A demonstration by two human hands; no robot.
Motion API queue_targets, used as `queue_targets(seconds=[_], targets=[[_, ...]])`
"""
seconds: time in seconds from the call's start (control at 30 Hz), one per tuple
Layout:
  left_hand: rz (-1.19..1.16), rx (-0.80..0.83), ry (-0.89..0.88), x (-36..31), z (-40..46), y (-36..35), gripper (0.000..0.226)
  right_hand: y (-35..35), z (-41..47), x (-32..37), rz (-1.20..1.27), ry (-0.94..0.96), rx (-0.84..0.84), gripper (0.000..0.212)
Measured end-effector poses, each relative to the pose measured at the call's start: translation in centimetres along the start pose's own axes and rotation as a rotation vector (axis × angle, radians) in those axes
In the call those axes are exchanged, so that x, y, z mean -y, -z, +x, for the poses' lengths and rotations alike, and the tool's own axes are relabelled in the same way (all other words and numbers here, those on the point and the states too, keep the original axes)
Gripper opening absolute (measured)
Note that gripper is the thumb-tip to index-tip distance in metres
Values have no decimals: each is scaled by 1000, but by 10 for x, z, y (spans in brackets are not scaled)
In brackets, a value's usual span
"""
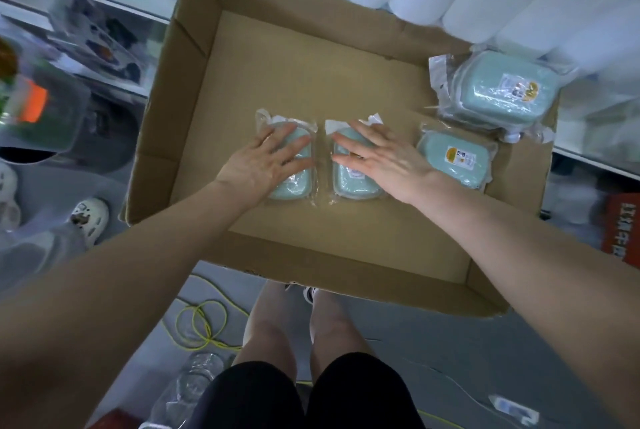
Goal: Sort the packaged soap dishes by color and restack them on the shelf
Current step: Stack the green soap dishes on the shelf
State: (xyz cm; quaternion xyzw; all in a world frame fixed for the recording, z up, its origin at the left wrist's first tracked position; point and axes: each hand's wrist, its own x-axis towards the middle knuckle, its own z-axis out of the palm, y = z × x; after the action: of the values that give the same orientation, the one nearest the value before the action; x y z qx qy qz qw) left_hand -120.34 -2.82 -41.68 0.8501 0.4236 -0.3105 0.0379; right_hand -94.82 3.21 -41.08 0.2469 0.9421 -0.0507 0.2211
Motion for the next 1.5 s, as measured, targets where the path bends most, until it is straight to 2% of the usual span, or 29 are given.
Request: queue_targets(seconds=[0.13, 0.27, 0.43, 0.57, 0.77, 1.0, 1.13, 1.27, 1.37, 1.5], targets=[[-6, -48, 25, 4, -5, -6, 94, -4, 0, -9, 13, -48, -88, 74], [-296, -226, 137, 4, -20, -13, 88, 2, -6, -10, 135, -213, -169, 89], [-498, -215, 367, 4, -48, 4, 91, 30, -21, -8, 259, -436, -352, 85], [-578, -284, 474, 16, -71, 35, 87, 67, -41, -8, 251, -439, -412, 88], [-561, -528, 583, 41, -109, 103, 84, 145, -74, -17, 189, -399, -549, 92], [-433, -891, 628, 89, -135, 194, 90, 256, -105, -35, -15, -354, -769, 92], [-347, -1071, 573, 123, -140, 249, 90, 309, -116, -53, -57, -396, -873, 92], [-290, -1085, 525, 164, -130, 295, 90, 342, -122, -83, -94, -480, -893, 90], [-293, -1031, 474, 201, -113, 328, 87, 361, -123, -109, -97, -543, -865, 87], [-321, -1052, 420, 245, -81, 375, 92, 380, -118, -146, -77, -663, -846, 83]])
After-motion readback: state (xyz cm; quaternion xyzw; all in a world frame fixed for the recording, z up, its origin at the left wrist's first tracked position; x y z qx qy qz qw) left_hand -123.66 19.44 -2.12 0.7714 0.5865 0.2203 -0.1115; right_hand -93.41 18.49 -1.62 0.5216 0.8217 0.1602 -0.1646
